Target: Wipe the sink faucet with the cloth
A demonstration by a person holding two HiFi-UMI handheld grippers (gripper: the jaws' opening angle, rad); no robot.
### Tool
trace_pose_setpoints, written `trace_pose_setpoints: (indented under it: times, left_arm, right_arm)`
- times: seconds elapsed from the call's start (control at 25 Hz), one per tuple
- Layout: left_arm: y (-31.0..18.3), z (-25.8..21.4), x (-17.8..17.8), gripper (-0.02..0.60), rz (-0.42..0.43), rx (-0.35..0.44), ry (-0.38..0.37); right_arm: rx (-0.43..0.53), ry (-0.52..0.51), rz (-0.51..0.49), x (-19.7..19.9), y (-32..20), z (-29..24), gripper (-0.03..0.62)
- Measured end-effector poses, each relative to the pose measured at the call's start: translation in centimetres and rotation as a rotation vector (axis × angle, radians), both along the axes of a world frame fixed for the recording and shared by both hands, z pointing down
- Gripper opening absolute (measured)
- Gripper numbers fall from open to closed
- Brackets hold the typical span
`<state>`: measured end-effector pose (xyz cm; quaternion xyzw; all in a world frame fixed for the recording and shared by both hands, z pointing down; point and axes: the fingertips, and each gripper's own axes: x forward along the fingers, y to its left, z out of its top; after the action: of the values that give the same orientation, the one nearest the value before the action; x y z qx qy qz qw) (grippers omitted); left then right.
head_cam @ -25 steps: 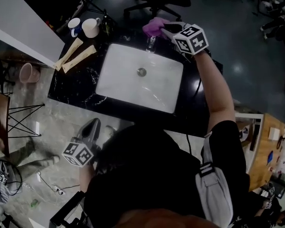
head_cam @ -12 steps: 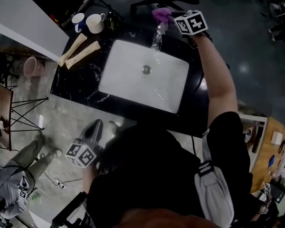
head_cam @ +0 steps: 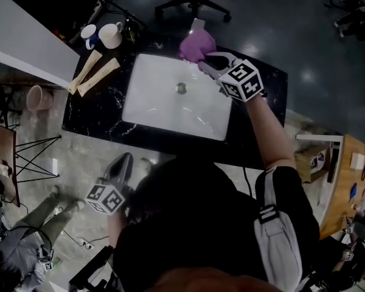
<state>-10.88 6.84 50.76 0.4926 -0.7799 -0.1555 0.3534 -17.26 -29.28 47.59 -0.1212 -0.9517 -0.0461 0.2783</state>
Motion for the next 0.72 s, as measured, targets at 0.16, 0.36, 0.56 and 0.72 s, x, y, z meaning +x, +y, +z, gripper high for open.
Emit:
trace_pose_setpoints:
  times: [0.16,0.36,0.56,0.72]
  left_arm:
    - [-0.3,-0.1,0.3,-0.008,-0.002,-0.01,-0.006]
    - [1.1,-0.2,0.4,-0.008,-0.058,-0.027,-0.01]
    - [1.7,-0.1,0.2,-0.008,-0.084,-0.029,-0.001]
    - [1.0,-0.1,0.4,-0.008,-0.044,-0.03,-0.006]
  right_arm:
    - [0.053,0.067,-0.022,-2.4,0.0,3.4,0.067]
    - [0.089,0.078,0.115,-5.7,-5.5,4.2,0.067]
    - [0.1,0.072,0.127,-6.7,-7.3,4.4,0.069]
    - [0.069,0.064,0.1,-5.6,-5.4,4.2,0.067]
